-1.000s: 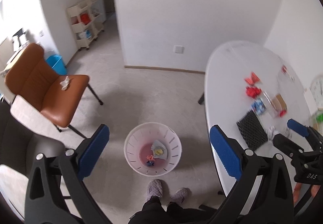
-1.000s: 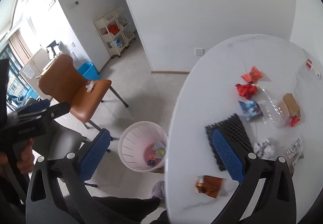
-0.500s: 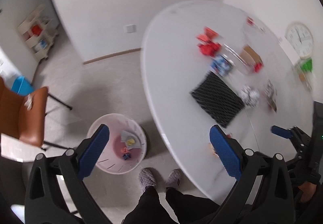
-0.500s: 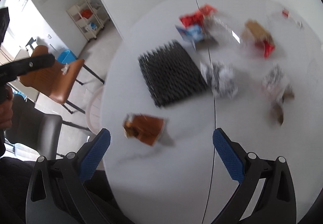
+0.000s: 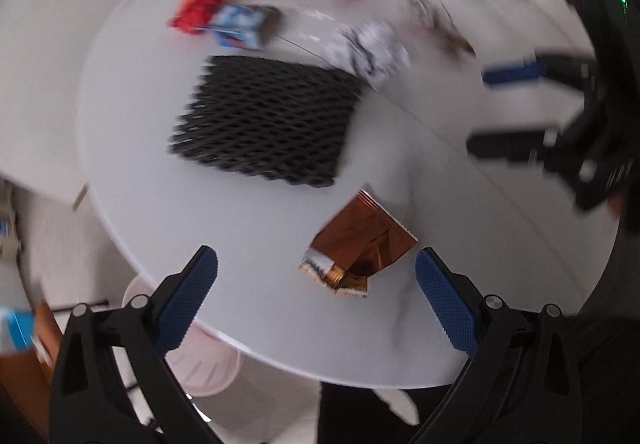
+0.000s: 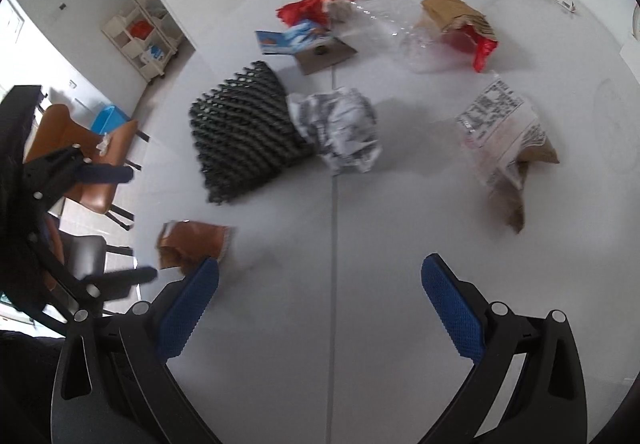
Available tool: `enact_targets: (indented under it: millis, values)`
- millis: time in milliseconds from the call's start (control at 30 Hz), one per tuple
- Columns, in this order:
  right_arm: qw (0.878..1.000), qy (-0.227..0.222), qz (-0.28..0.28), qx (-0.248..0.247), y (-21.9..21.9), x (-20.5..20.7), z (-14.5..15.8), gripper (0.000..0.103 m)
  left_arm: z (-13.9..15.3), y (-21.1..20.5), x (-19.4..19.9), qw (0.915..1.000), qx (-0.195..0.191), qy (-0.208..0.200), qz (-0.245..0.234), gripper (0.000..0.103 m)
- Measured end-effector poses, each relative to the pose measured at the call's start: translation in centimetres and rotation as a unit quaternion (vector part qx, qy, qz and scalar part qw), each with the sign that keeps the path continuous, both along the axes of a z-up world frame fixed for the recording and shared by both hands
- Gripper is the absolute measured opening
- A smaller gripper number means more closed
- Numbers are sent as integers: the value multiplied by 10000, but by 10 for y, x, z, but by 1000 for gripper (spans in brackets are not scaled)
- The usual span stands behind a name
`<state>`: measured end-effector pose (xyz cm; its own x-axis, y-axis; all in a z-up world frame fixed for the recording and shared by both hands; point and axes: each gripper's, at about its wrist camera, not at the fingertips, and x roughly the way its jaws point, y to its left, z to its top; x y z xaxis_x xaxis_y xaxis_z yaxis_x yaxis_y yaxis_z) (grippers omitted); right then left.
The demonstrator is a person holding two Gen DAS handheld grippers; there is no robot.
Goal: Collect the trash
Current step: 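Grasp the brown foil wrapper with the left tool while the right tool grasps the crumpled newspaper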
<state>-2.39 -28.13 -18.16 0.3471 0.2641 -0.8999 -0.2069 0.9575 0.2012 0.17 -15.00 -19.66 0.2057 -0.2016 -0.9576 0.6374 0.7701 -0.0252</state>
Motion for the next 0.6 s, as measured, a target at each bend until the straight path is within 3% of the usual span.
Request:
enact_targets:
  millis: [167,400,600]
  values:
    - [10000,-34,0,-83,-10,9,1,100,-21,-18,10,9988,118,266,-392,66]
    - [9998,-72,-166,80,-17,16,-1,100,-28,-32,14,9983,40,345,-472,55]
    - [9993,-141,-279,222,-16,19,0,100,-26,-32,17,9980,-59,513,-352,52]
